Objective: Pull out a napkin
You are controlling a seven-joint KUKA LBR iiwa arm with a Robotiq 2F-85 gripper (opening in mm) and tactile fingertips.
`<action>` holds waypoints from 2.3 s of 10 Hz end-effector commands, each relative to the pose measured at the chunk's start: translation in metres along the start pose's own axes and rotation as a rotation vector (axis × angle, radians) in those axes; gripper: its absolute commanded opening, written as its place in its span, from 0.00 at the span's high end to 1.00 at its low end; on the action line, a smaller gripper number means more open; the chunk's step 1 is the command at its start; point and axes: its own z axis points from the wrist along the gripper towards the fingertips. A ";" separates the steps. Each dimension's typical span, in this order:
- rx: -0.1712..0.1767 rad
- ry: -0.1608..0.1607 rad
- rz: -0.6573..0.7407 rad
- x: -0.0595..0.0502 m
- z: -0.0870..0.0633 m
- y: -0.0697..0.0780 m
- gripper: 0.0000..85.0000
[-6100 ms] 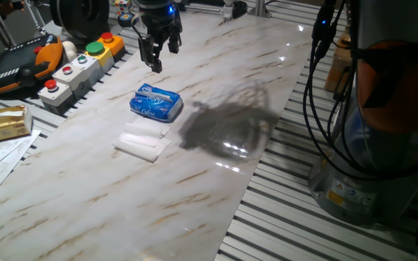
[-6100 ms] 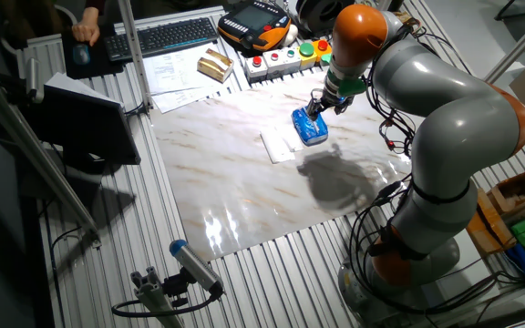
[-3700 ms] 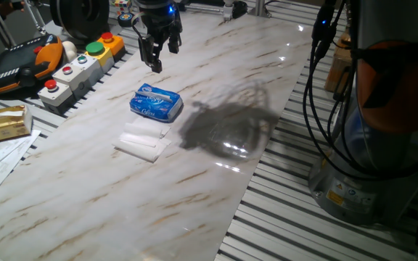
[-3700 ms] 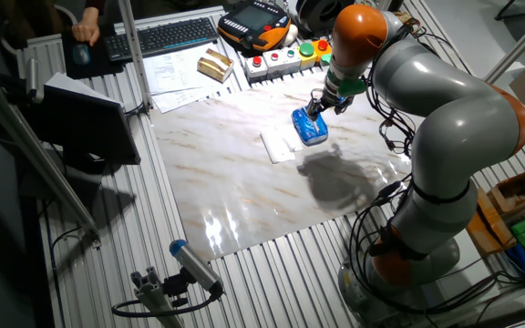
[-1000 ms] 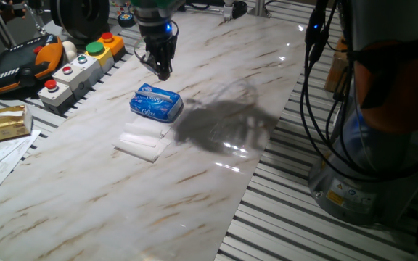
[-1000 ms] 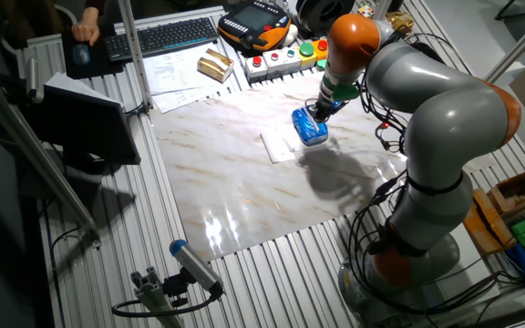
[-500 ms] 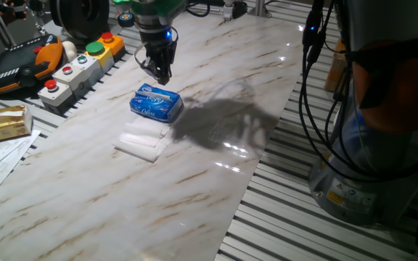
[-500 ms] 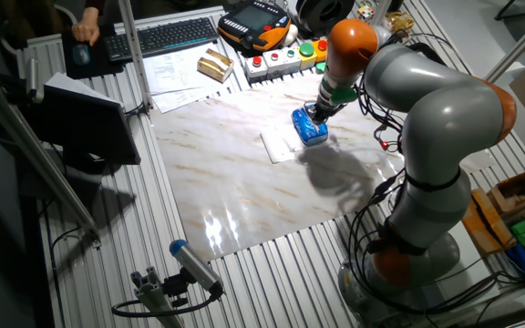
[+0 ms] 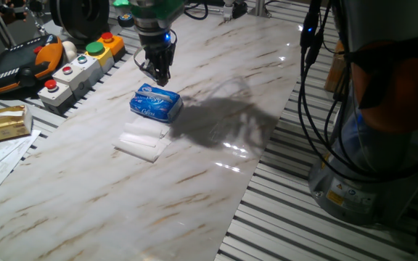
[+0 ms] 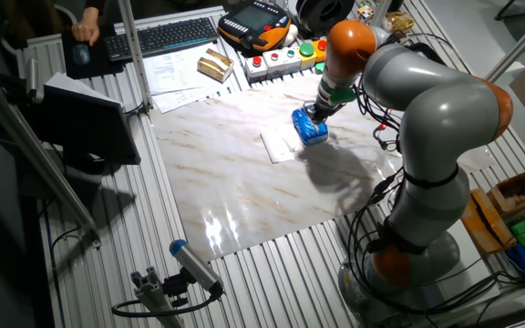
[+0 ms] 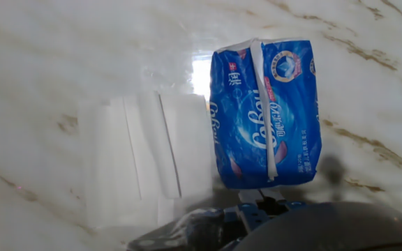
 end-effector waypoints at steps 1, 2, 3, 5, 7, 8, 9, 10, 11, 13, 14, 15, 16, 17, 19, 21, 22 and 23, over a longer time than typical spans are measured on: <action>0.000 -0.004 0.000 -0.001 0.001 -0.001 0.99; -0.011 -0.003 -0.001 -0.003 0.002 -0.001 0.99; -0.016 -0.005 -0.006 -0.005 0.003 -0.001 0.99; -0.014 -0.008 -0.003 -0.009 0.000 -0.001 0.99; -0.001 -0.018 0.000 -0.012 -0.003 -0.001 0.99; -0.004 -0.017 0.000 -0.012 -0.001 -0.001 0.99; -0.005 -0.014 0.005 -0.014 0.001 0.001 0.99; -0.002 -0.016 0.011 -0.013 0.005 0.002 0.99; 0.001 -0.016 0.014 -0.013 0.006 0.001 0.99; -0.003 -0.007 0.017 -0.012 0.005 -0.001 0.99; -0.018 0.011 0.008 -0.012 0.005 -0.001 0.99; -0.026 0.031 0.008 -0.012 0.005 -0.001 0.99; -0.015 0.046 0.011 -0.012 0.005 -0.001 0.99; 0.002 0.042 0.006 -0.012 0.005 -0.001 0.99; 0.014 0.017 -0.020 -0.012 0.005 -0.001 0.99; 0.040 -0.024 -0.058 -0.012 0.005 -0.001 0.99; 0.027 -0.026 -0.058 -0.012 0.006 -0.001 0.99; 0.030 -0.027 -0.052 -0.016 0.009 -0.002 0.99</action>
